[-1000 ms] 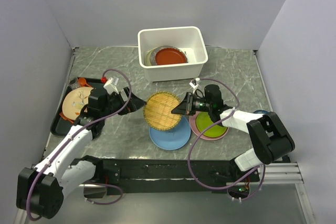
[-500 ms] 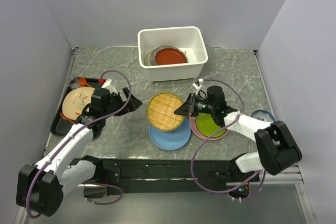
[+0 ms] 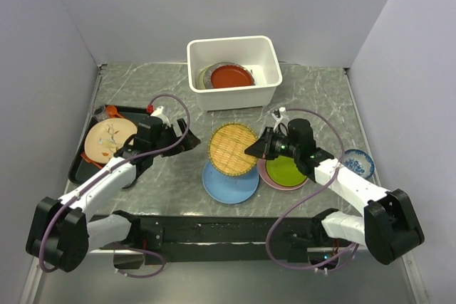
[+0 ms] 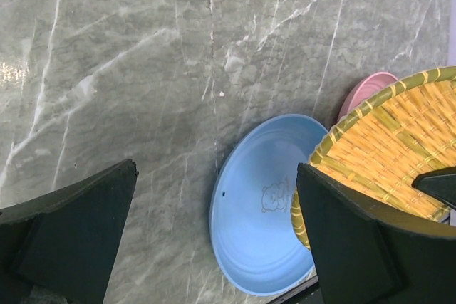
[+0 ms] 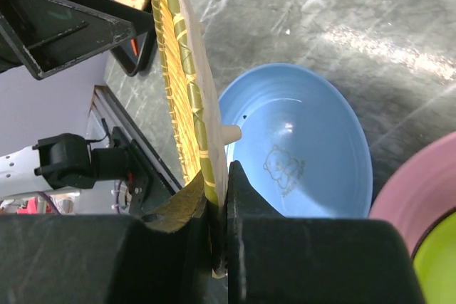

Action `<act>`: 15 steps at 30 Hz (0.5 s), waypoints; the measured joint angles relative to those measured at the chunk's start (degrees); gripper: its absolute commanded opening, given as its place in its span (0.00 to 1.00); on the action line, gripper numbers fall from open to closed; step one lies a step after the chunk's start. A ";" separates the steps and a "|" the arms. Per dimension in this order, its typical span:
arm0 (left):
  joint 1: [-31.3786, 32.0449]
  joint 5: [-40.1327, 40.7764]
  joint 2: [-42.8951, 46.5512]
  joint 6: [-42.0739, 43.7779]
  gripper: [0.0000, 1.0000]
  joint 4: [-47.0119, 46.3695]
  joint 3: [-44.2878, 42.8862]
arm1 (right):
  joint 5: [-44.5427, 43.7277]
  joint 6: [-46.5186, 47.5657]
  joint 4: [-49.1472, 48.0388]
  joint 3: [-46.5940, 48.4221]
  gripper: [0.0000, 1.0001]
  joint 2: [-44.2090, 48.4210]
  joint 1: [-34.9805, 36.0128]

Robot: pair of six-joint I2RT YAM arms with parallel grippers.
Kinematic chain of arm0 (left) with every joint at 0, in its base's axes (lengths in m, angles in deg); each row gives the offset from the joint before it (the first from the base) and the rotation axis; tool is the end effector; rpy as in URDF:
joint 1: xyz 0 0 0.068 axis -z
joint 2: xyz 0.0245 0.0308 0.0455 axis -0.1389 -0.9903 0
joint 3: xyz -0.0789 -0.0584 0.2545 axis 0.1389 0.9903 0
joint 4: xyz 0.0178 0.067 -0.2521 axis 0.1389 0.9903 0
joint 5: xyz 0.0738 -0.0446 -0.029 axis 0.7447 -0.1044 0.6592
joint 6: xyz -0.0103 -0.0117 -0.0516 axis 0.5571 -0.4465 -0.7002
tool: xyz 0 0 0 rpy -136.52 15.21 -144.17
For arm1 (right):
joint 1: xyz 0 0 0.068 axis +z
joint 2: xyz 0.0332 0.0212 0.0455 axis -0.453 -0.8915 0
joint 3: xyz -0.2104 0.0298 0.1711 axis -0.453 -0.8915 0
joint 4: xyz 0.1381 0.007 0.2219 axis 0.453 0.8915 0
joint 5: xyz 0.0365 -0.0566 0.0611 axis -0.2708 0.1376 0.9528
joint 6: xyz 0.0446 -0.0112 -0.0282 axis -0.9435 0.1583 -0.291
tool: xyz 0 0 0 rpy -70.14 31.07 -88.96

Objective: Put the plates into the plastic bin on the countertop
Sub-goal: Place the plate in the plastic bin.

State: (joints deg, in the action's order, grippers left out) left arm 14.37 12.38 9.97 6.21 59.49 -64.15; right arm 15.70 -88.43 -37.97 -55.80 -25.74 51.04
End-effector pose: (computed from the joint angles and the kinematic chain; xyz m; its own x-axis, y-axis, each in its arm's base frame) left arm 0.2218 -0.0973 0.2298 -0.7158 -0.3869 -0.5814 0.0505 0.8016 -0.5957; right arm 0.2149 0.1171 0.2235 -0.7854 0.1965 -0.5869 -0.3963 0.5687 0.7207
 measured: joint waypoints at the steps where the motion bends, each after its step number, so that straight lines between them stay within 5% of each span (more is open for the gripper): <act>1: 0.11 0.17 -0.22 0.02 0.99 -0.11 0.00 | -0.04 -0.04 0.24 0.04 0.00 0.00 -0.07; 15: 0.20 2.84 -0.90 0.22 0.99 -0.07 0.00 | 0.17 0.79 4.09 18.56 0.00 -9.44 -0.26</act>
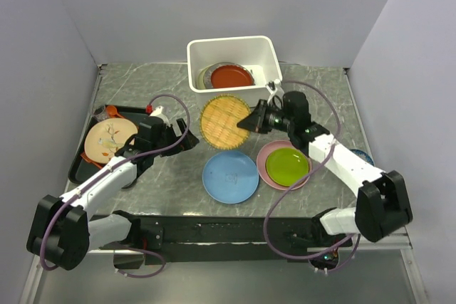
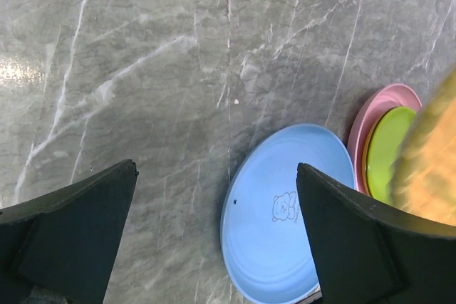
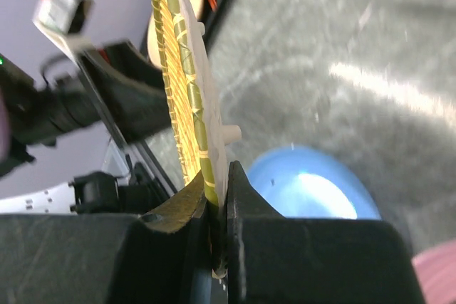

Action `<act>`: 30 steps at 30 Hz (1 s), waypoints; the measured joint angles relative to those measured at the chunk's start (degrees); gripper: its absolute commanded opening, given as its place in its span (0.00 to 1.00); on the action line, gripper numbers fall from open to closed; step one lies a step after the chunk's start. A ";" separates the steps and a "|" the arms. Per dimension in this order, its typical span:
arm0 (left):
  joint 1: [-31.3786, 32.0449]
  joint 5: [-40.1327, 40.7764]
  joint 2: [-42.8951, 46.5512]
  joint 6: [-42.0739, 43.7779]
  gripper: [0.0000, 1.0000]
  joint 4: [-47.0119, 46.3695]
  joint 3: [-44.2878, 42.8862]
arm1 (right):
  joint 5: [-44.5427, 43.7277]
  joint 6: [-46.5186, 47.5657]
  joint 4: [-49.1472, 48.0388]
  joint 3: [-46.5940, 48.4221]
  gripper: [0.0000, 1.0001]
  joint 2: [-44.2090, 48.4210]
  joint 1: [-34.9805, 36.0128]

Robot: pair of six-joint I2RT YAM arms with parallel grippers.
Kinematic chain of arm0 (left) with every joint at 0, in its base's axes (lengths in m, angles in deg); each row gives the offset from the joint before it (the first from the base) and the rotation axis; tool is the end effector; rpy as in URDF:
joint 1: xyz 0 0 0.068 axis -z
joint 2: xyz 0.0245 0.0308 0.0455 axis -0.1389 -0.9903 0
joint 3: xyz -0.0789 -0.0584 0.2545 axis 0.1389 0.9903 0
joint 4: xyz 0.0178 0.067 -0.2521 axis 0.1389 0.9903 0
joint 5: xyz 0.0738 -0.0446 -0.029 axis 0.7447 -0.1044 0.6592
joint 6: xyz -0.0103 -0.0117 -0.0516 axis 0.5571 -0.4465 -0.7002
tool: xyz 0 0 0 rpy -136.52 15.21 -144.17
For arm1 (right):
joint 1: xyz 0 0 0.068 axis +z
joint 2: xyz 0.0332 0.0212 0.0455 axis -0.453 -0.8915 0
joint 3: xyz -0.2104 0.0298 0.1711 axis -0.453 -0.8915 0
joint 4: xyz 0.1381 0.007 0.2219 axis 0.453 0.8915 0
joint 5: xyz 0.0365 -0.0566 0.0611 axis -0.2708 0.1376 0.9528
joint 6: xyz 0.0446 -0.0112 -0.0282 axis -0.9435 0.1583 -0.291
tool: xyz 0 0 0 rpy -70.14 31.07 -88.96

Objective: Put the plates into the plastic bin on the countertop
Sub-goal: Place the plate in the plastic bin.

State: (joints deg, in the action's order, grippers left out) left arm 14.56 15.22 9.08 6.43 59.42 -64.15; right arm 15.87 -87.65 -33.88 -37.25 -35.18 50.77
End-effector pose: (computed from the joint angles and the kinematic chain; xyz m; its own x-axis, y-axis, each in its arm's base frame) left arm 0.2241 -0.0972 0.2263 -0.7025 -0.3919 -0.5941 0.0213 0.8227 -0.5680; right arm 0.2659 0.1385 0.2848 -0.7300 0.2131 -0.6494 -0.4620 0.5463 0.6986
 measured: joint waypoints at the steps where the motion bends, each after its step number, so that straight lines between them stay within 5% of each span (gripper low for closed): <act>1: 0.00 0.04 0.00 0.00 0.99 -0.02 0.00 | 0.04 0.28 0.35 2.10 0.00 -1.31 0.00; 15: 0.00 1.81 4.02 -0.24 0.99 2.51 0.00 | 1.66 2.40 6.10 29.81 0.00 -19.67 -1.86; 30: 0.35 2.62 4.37 -0.24 0.99 3.61 0.00 | -6.64 6.10 12.96 43.89 0.00 -26.14 -2.47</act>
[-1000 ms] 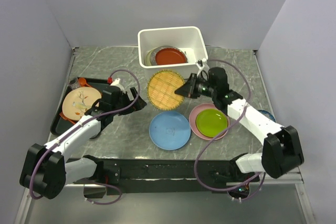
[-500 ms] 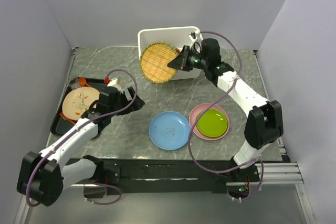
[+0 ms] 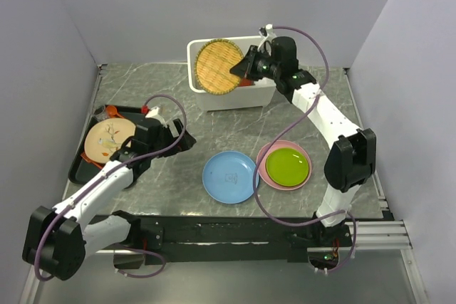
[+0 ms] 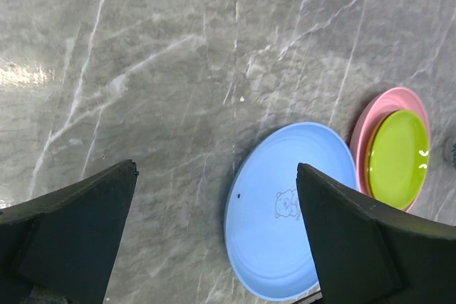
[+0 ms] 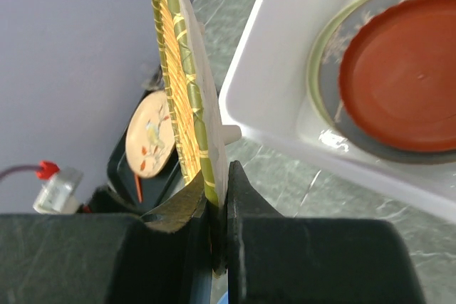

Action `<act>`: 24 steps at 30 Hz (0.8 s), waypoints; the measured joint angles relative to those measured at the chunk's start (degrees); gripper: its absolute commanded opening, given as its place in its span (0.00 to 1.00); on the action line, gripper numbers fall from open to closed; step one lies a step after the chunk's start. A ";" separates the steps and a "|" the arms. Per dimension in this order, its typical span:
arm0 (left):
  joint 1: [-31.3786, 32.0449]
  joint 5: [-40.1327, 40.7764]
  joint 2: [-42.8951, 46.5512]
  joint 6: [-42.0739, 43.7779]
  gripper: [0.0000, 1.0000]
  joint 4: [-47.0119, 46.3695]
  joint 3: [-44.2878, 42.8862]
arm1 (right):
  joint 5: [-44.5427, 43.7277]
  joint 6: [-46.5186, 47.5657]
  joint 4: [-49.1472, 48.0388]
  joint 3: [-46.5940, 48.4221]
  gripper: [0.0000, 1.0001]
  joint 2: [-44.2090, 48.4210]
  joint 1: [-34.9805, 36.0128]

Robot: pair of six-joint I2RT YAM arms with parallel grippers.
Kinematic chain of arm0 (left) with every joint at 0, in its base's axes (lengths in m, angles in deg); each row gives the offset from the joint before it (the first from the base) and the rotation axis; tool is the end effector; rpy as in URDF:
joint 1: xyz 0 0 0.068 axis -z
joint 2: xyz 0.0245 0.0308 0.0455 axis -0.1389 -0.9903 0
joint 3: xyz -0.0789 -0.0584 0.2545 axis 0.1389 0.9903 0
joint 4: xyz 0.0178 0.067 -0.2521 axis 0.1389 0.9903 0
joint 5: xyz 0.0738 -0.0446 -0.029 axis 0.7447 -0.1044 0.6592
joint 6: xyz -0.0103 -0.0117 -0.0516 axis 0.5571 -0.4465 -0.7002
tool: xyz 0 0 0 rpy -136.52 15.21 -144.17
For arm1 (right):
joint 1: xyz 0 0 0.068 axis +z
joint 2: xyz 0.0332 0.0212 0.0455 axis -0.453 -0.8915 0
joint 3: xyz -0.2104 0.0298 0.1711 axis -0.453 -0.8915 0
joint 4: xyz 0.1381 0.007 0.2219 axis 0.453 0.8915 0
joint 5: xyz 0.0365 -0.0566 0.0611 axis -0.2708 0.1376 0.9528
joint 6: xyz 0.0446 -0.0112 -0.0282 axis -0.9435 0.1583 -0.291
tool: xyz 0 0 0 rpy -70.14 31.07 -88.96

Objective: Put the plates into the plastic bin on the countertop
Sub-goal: Place the plate in the plastic bin.

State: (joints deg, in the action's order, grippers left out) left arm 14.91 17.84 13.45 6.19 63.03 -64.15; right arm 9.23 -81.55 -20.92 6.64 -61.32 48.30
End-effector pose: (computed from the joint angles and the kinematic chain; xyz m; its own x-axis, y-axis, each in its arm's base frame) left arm 0.2123 -0.0921 0.2372 -0.6765 -0.4058 -0.6146 0.0048 0.8320 -0.5547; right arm 0.3910 0.1697 0.3731 -0.5773 0.2487 -0.7777 -0.4990 0.6465 0.5771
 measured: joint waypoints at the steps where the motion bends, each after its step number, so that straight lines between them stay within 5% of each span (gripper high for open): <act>1: 0.15 -0.11 -0.79 0.00 0.99 -0.15 0.00 | -0.55 0.37 0.63 1.16 0.00 -0.44 -0.20; 24: 1.20 1.97 -0.15 -0.02 0.99 0.74 0.00 | -7.37 0.74 4.79 20.31 0.00 -15.96 -2.56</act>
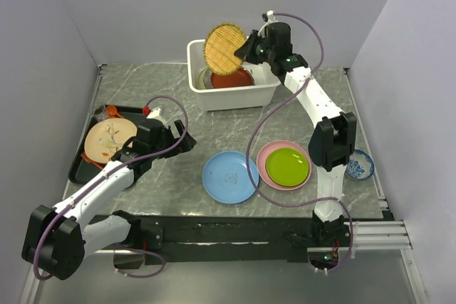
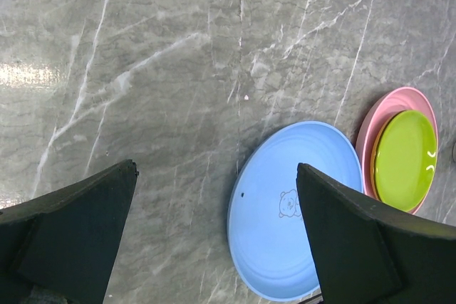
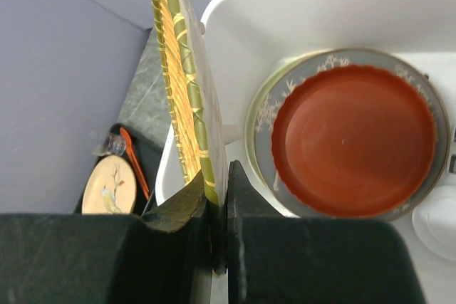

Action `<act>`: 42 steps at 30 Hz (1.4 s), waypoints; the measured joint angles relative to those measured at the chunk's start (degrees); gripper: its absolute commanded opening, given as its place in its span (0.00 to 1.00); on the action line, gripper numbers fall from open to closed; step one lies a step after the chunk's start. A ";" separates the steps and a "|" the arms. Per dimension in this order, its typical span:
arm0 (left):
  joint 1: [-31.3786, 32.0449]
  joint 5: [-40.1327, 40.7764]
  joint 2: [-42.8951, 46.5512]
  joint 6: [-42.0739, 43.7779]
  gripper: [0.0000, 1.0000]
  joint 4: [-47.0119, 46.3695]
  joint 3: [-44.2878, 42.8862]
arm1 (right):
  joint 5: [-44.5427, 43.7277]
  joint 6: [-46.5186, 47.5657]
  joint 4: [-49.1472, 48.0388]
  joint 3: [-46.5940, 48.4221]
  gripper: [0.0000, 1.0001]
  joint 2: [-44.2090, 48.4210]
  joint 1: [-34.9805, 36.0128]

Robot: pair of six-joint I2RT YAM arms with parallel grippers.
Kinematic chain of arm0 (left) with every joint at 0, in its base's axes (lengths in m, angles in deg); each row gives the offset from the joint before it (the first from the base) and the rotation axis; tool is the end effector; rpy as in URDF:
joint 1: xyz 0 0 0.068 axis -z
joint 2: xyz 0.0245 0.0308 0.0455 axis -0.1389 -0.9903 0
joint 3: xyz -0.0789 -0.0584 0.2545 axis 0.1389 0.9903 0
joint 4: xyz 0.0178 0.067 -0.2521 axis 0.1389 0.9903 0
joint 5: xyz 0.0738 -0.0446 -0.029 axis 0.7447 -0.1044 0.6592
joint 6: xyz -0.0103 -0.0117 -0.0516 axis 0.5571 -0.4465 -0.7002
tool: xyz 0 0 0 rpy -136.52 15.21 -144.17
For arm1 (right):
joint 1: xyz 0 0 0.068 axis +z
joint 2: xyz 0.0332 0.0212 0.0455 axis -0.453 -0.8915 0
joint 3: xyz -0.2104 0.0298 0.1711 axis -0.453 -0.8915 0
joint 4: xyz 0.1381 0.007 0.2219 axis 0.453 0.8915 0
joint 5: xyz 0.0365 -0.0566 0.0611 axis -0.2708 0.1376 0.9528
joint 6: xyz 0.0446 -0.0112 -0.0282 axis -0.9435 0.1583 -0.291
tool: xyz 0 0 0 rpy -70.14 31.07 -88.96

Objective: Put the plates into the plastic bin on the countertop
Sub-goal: Place the plate in the plastic bin.

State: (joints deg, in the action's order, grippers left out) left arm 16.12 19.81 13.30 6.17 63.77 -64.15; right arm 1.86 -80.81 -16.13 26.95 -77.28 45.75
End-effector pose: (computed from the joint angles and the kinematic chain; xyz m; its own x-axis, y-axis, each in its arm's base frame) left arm 0.2104 -0.0952 0.2354 -0.6776 -0.3960 -0.6197 -0.0049 0.8450 -0.5347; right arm 0.4633 0.1699 0.3660 -0.5210 0.3032 -0.7979 -0.3919 0.7455 0.5391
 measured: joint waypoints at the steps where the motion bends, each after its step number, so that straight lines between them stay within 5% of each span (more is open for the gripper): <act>1: 0.00 0.00 0.00 0.00 0.99 0.02 0.00 | -0.28 0.00 0.04 0.66 0.00 -0.35 0.00; 42: 0.07 -0.02 -1.42 0.07 0.99 -0.02 0.11 | -0.68 -4.04 -3.28 3.85 0.00 -14.36 -3.32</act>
State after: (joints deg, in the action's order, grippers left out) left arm 16.18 19.79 11.88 6.24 63.75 -64.04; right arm 1.18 -84.85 -19.41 30.80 -91.64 42.42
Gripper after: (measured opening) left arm 0.993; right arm 0.114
